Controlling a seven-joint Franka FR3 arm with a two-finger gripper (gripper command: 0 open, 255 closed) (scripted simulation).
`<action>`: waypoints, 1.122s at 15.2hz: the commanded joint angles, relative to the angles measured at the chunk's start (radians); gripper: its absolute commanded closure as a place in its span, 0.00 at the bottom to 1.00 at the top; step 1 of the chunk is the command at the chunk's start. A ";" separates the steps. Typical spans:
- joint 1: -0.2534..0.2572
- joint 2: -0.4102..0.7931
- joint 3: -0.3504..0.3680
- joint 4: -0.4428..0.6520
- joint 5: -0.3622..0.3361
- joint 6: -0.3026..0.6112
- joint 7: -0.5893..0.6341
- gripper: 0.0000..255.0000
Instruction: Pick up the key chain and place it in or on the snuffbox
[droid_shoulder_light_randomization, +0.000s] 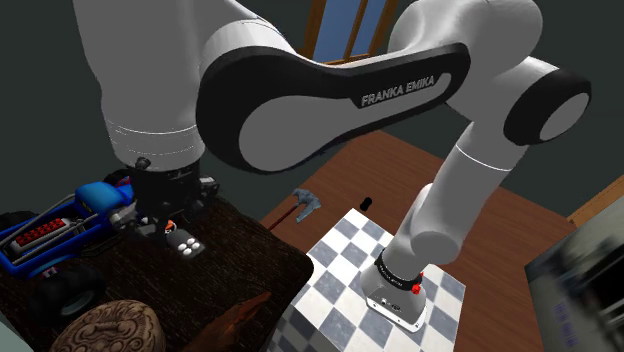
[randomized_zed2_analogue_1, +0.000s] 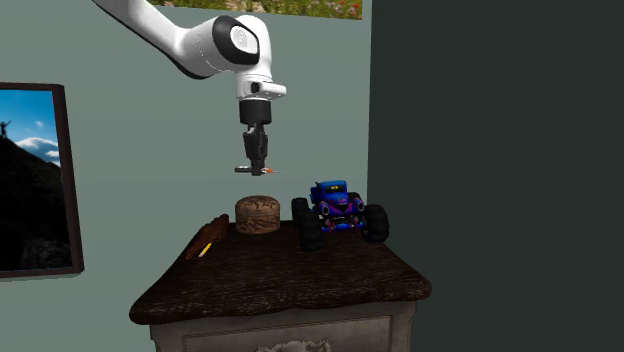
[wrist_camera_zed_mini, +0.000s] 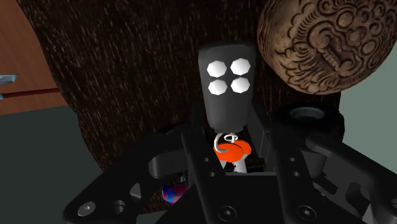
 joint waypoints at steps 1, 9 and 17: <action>0.040 0.070 0.026 0.056 -0.054 -0.013 0.080 1.00; 0.299 0.379 0.022 0.381 -0.273 -0.134 0.313 1.00; 0.285 0.388 0.013 0.282 -0.285 -0.032 0.328 1.00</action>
